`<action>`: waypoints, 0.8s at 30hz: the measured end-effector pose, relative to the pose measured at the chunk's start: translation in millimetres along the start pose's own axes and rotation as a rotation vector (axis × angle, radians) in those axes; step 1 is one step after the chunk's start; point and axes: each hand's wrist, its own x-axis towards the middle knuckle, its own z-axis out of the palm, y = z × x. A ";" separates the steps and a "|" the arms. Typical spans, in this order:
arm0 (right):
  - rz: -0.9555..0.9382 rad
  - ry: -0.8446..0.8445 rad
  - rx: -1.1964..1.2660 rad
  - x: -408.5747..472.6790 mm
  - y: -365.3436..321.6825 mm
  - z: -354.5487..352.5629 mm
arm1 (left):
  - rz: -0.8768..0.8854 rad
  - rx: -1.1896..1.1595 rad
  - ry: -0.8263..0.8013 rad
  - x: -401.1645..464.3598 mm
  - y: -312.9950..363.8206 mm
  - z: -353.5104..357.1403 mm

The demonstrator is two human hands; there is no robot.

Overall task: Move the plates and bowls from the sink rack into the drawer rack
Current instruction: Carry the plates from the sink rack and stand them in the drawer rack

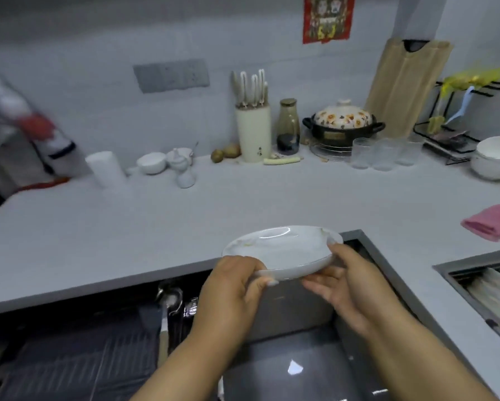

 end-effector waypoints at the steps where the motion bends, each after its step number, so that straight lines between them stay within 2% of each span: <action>1: 0.037 -0.031 0.038 -1.8 12.5 17.6 | -0.028 0.004 0.025 -12.0 -13.3 -16.4; 6: 0.116 -0.166 0.006 -14.1 69.5 96.5 | -0.204 0.010 0.125 -68.5 -65.6 -85.8; 15: 0.271 -0.309 -0.204 -10.2 134.8 180.6 | -0.536 -0.027 0.111 -143.9 -133.7 -165.1; 21: 0.402 -0.391 -0.358 15.1 169.8 223.0 | -0.799 0.167 0.364 -163.4 -193.6 -199.9; 24: 0.445 -0.448 -0.423 28.7 187.7 243.6 | -0.901 0.245 0.402 -171.4 -216.5 -211.0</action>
